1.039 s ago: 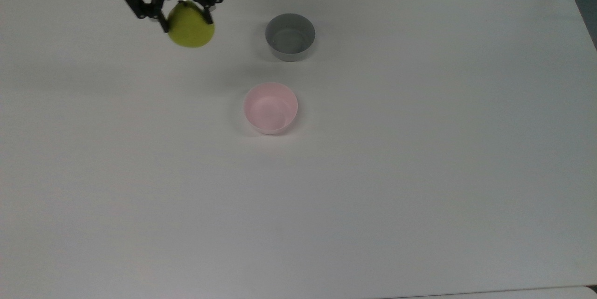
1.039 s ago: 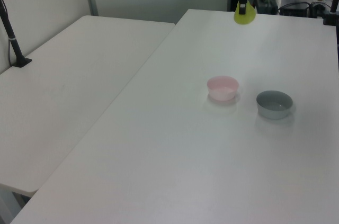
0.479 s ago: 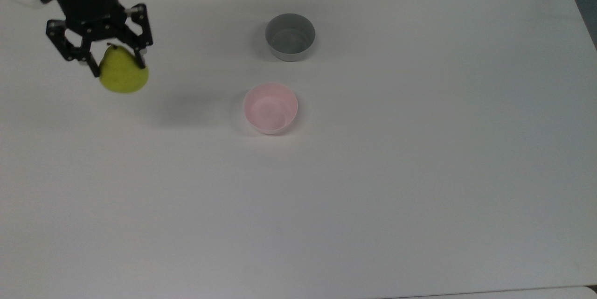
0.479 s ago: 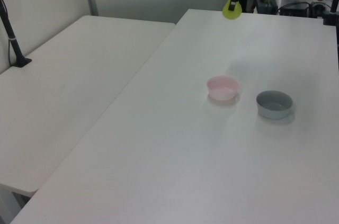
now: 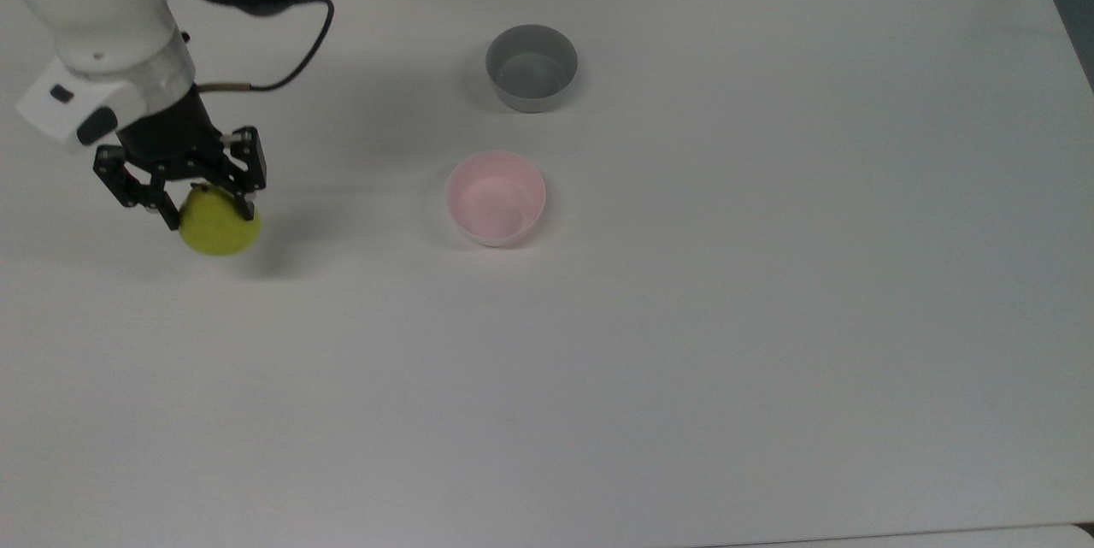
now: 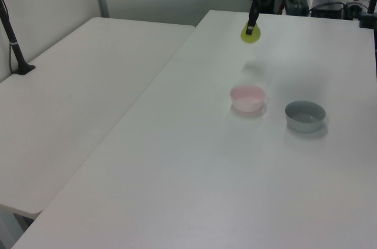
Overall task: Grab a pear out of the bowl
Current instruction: 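Carry the pear sideways away from the bowls and lower it, then set the pear on the table and open the gripper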
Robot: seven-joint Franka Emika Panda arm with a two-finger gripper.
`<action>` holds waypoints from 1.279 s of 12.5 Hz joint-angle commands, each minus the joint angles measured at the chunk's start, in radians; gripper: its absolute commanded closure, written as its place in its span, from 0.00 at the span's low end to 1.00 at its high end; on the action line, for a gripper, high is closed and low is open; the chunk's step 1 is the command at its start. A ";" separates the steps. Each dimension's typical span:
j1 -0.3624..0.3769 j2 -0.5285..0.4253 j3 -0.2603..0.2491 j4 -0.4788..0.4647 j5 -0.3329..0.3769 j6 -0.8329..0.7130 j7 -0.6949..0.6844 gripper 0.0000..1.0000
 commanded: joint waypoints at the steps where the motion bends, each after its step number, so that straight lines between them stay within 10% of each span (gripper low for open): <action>1: 0.007 0.048 -0.007 0.014 0.019 0.049 0.031 1.00; 10: 0.012 0.100 -0.002 -0.012 0.028 0.051 0.041 0.99; 15: 0.010 0.102 -0.002 -0.021 0.029 0.053 0.066 0.55; 16: 0.010 0.100 -0.002 -0.024 0.026 0.051 0.064 0.27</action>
